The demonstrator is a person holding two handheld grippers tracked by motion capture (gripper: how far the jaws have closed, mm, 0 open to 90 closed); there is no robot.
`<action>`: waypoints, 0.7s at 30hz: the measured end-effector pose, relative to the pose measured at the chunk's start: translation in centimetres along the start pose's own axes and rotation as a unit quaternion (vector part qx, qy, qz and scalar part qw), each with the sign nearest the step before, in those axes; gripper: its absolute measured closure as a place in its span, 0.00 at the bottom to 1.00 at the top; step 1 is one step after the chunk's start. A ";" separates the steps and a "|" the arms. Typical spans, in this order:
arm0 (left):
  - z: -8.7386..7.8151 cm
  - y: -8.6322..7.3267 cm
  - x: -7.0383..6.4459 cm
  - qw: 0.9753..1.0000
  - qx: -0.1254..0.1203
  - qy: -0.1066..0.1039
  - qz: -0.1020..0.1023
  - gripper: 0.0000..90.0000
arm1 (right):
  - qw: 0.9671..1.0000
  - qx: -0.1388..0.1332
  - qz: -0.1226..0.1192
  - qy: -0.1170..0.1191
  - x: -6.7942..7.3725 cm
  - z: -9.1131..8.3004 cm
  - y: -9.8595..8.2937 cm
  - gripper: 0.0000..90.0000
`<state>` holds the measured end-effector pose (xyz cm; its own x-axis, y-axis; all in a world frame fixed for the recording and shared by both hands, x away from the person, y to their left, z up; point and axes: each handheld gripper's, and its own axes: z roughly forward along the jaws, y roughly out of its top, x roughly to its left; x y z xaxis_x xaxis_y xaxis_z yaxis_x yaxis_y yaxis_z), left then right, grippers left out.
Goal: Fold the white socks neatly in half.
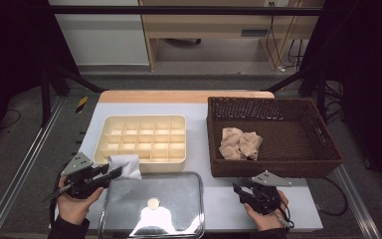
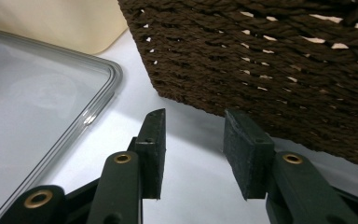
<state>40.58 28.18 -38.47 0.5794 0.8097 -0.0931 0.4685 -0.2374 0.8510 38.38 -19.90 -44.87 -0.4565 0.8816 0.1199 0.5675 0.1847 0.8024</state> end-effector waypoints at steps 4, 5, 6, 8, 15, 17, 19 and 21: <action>0.0 0.9 0.2 1.000 0.003 0.005 0.008 0.73 | 1.000 -0.001 0.001 -0.004 -0.1 -0.2 0.0 0.66; 0.1 1.2 0.3 1.000 0.004 0.006 0.010 0.73 | 1.000 0.000 0.002 -0.005 -0.1 -0.2 0.0 0.66; 0.1 1.5 0.3 1.000 0.005 0.008 0.013 0.73 | 1.000 -0.001 0.002 -0.005 -0.2 -0.2 0.0 0.66; 0.3 2.1 0.4 1.000 0.007 0.012 0.014 0.73 | 1.000 0.000 0.002 -0.005 -0.2 -0.2 -0.1 0.66; 1.0 3.8 0.4 0.999 0.013 0.025 0.031 0.73 | 1.000 0.002 0.002 -0.005 -0.2 -0.2 0.0 0.66; 1.2 4.3 0.6 0.999 0.015 0.027 0.033 0.73 | 1.000 0.002 0.002 -0.005 -0.2 -0.2 0.0 0.66; 1.5 4.8 1.0 0.999 0.019 0.036 0.034 0.73 | 1.000 0.002 0.003 -0.004 -0.2 -0.2 0.0 0.66; 1.7 5.0 1.4 0.998 0.024 0.048 0.036 0.73 | 1.000 0.003 0.000 -0.004 -0.1 -0.2 -0.1 0.66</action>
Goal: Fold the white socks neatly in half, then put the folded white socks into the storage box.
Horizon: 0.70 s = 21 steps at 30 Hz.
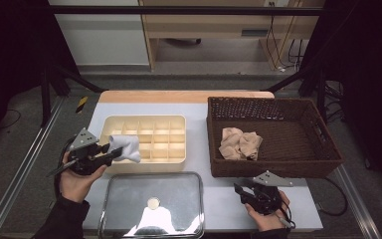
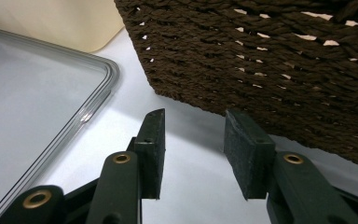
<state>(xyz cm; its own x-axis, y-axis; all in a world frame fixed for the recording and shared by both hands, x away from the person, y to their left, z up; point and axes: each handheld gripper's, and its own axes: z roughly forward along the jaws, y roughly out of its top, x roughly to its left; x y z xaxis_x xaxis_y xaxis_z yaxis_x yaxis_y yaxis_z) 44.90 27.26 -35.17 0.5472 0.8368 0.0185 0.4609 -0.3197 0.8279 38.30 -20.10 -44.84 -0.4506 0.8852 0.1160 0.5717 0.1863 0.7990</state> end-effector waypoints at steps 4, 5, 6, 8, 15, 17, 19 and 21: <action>0.4 0.2 1.1 1.000 0.007 0.014 -0.007 0.73 | 1.000 0.001 0.000 0.001 -0.1 0.1 0.0 0.66; 0.5 0.2 1.4 1.000 0.010 0.018 -0.009 0.73 | 1.000 0.002 0.000 0.000 -0.1 0.1 0.0 0.66; 0.6 0.2 1.7 1.000 0.016 0.022 -0.010 0.73 | 1.000 0.002 0.000 0.002 -0.1 0.1 0.0 0.66; 1.0 0.1 2.3 0.999 0.027 0.030 -0.010 0.73 | 1.000 0.005 0.000 0.002 0.0 0.2 0.0 0.66; 2.4 -0.5 3.3 0.996 0.067 0.050 -0.004 0.73 | 1.000 0.005 0.002 0.004 -0.1 0.2 0.0 0.66; 2.8 -0.8 3.4 0.995 0.082 0.051 -0.001 0.73 | 1.000 0.006 0.001 0.004 0.0 0.2 0.0 0.66; 3.4 -1.4 3.4 0.994 0.094 0.046 -0.003 0.73 | 1.000 0.007 0.001 0.004 0.0 0.3 0.0 0.66; 3.8 -1.9 3.3 0.993 0.108 0.043 0.002 0.73 | 1.000 0.008 0.000 0.004 0.0 0.4 0.0 0.66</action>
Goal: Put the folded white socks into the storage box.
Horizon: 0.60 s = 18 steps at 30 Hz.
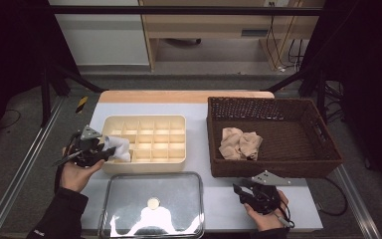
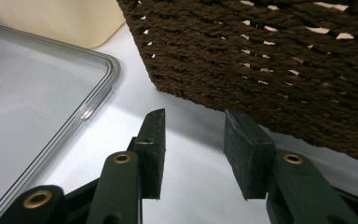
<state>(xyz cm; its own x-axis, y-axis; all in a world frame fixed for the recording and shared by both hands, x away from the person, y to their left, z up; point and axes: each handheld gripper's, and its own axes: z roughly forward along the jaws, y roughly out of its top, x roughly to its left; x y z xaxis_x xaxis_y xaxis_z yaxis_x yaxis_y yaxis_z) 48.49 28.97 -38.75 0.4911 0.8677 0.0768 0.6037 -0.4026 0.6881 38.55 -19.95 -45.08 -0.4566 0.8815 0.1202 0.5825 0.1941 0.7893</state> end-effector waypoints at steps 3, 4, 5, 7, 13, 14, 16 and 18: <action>0.3 -0.3 -0.2 1.000 0.009 -0.003 0.004 0.73 | 1.000 0.002 0.000 0.001 0.1 0.1 0.0 0.66; 0.3 -0.3 -0.3 1.000 0.011 -0.004 0.006 0.73 | 1.000 0.003 -0.001 0.002 0.1 0.1 0.0 0.66; 0.3 -0.3 -0.4 1.000 0.014 -0.004 0.009 0.73 | 1.000 0.003 -0.002 0.001 0.1 0.1 0.0 0.66; 0.2 -0.2 -0.6 1.000 0.022 -0.009 0.012 0.73 | 1.000 0.004 -0.002 0.002 0.1 0.1 -0.1 0.66; 1.2 0.3 -1.2 0.999 0.049 -0.016 0.016 0.73 | 1.000 0.010 -0.001 0.004 0.0 0.3 -0.2 0.66; 1.3 0.3 -1.3 0.998 0.051 -0.018 0.015 0.73 | 1.000 0.012 0.000 0.005 0.0 0.3 -0.3 0.66; 1.4 0.2 -1.3 0.999 0.042 -0.019 0.007 0.71 | 1.000 0.013 -0.003 0.006 0.1 0.4 -0.3 0.66; 1.5 0.1 -0.9 1.000 0.024 -0.016 -0.005 0.62 | 1.000 0.013 -0.003 0.007 0.1 0.4 -0.3 0.66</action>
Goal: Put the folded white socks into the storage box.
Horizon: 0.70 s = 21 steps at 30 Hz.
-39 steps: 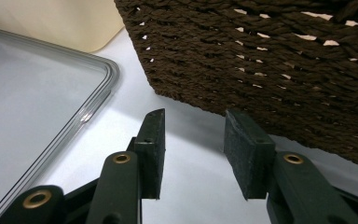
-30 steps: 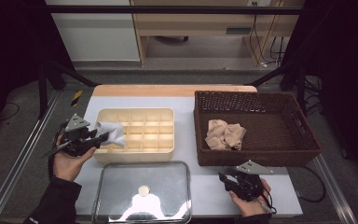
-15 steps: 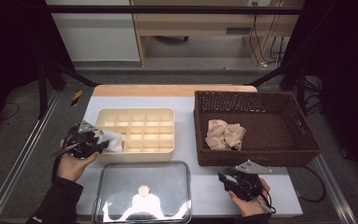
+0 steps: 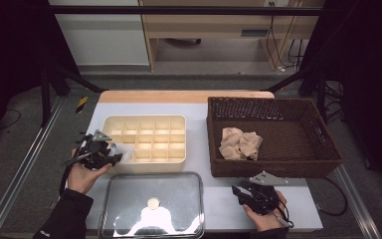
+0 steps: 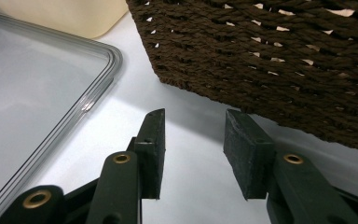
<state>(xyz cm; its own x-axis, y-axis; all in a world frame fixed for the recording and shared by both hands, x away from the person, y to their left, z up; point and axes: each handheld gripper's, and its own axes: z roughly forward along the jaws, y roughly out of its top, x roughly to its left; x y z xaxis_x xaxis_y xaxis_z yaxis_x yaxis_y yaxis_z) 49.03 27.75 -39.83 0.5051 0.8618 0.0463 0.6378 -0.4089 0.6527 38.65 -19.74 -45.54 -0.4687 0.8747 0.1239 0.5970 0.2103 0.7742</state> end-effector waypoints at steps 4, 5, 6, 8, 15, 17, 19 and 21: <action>0.8 -0.2 1.0 0.999 -0.021 -0.010 -0.031 0.40 | 1.000 0.001 0.002 0.000 -0.1 0.0 0.0 0.65; 1.1 -0.2 1.1 0.999 -0.027 -0.019 -0.037 0.39 | 1.000 0.001 0.002 0.000 -0.1 0.0 0.0 0.65; 1.3 -0.2 1.2 0.998 -0.029 -0.023 -0.040 0.39 | 1.000 0.002 0.003 0.001 -0.1 0.0 0.0 0.65; 2.0 -0.2 1.2 0.997 -0.035 -0.040 -0.048 0.41 | 1.000 0.003 0.004 0.002 0.0 0.1 0.0 0.65; 2.1 0.3 0.2 0.999 -0.023 -0.038 -0.030 0.71 | 1.000 0.003 0.003 0.006 0.0 0.1 0.0 0.65; 1.8 0.2 0.3 0.999 -0.016 -0.037 -0.029 0.74 | 1.000 0.002 0.003 0.006 0.0 0.1 0.0 0.65; 1.7 0.2 0.3 0.999 -0.001 -0.041 -0.026 0.75 | 1.000 0.002 0.004 0.005 -0.1 0.0 0.0 0.65; 1.8 0.3 0.1 0.999 0.012 -0.041 -0.020 0.75 | 1.000 0.002 0.005 0.003 -0.1 0.1 0.0 0.65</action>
<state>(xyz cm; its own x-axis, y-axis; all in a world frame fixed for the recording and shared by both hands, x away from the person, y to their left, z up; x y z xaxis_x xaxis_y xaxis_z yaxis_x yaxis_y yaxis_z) 50.35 27.21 -40.94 0.5249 0.8501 -0.0418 0.6715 -0.3834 0.6341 38.76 -19.80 -45.60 -0.4677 0.8735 0.1351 0.6039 0.2042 0.7705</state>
